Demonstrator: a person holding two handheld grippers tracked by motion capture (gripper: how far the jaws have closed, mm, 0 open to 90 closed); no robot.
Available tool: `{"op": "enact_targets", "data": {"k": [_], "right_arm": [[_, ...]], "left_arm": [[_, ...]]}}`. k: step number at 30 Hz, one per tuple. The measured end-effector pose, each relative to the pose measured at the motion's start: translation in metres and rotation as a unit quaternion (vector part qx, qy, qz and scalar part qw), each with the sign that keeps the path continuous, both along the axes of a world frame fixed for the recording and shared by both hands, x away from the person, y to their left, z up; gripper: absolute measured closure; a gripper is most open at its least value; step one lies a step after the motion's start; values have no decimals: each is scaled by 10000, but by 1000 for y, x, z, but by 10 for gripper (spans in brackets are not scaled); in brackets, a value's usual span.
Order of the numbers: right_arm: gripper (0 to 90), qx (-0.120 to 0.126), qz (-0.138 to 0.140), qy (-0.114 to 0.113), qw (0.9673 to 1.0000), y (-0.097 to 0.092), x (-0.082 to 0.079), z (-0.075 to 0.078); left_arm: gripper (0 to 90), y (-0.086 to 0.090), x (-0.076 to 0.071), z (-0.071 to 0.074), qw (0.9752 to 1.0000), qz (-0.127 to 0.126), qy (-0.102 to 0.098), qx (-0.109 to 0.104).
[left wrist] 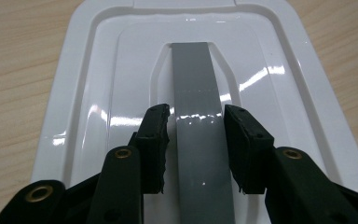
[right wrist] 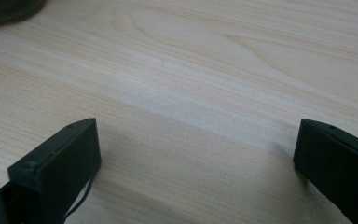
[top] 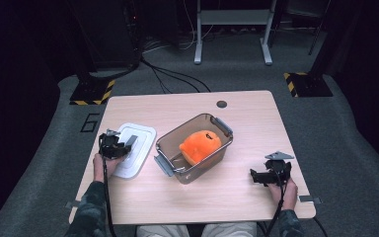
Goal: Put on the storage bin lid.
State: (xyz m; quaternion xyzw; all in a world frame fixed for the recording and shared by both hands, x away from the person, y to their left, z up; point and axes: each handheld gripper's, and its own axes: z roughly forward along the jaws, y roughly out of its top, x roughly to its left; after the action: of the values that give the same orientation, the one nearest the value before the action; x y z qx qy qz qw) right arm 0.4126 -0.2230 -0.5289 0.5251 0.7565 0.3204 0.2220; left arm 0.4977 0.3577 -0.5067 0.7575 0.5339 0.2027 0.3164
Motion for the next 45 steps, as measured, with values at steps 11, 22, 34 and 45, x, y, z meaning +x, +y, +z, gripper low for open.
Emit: {"op": "enact_targets", "data": {"k": [11, 22, 34, 45], "right_arm": [[0, 6, 0, 1, 10000, 0, 0, 0], [0, 6, 4, -5, 10000, 0, 0, 0], [0, 6, 3, -5, 10000, 0, 0, 0], [0, 7, 3, -7, 10000, 0, 0, 0]], "left_arm": [[663, 0, -6, -3, 9997, 123, -195, -58], [663, 3, -11, 7, 9996, 80, -228, -120], [663, -2, -20, 26, 9991, -34, -399, -169], [663, -5, -24, 56, 9981, -161, -560, -175]]}}
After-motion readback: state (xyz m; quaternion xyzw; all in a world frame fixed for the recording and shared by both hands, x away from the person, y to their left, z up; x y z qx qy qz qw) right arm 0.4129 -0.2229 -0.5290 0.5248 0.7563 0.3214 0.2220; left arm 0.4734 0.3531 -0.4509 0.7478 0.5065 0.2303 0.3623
